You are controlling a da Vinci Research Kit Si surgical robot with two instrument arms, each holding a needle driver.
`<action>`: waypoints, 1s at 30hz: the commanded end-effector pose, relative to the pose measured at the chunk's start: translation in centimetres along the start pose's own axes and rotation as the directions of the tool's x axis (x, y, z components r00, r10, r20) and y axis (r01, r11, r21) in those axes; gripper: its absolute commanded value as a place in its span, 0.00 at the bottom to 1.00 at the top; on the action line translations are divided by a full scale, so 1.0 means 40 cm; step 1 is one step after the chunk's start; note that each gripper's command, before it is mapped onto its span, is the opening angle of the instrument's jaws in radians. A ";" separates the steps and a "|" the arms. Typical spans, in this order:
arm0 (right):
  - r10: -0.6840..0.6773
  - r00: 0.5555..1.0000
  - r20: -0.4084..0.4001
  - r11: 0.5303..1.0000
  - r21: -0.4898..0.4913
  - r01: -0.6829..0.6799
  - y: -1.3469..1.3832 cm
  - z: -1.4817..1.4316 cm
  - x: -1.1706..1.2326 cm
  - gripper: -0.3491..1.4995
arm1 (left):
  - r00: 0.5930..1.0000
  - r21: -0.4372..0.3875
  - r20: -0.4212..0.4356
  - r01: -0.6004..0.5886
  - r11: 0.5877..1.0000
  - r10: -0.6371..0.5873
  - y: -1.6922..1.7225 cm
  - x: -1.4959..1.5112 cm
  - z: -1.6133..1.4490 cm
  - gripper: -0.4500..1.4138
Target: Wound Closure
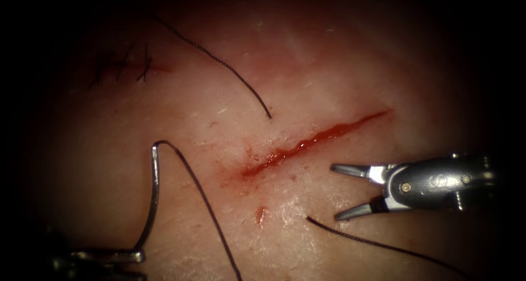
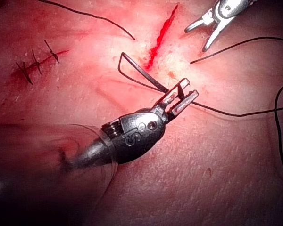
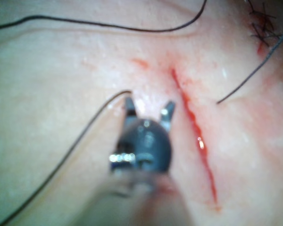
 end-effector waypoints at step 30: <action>-0.053 0.997 0.046 0.995 0.082 0.049 -0.0078 0.0064 -0.0018 0.80 | 1.000 0.094 0.020 -0.005 0.996 0.003 -0.0024 -0.0069 -0.0004 0.00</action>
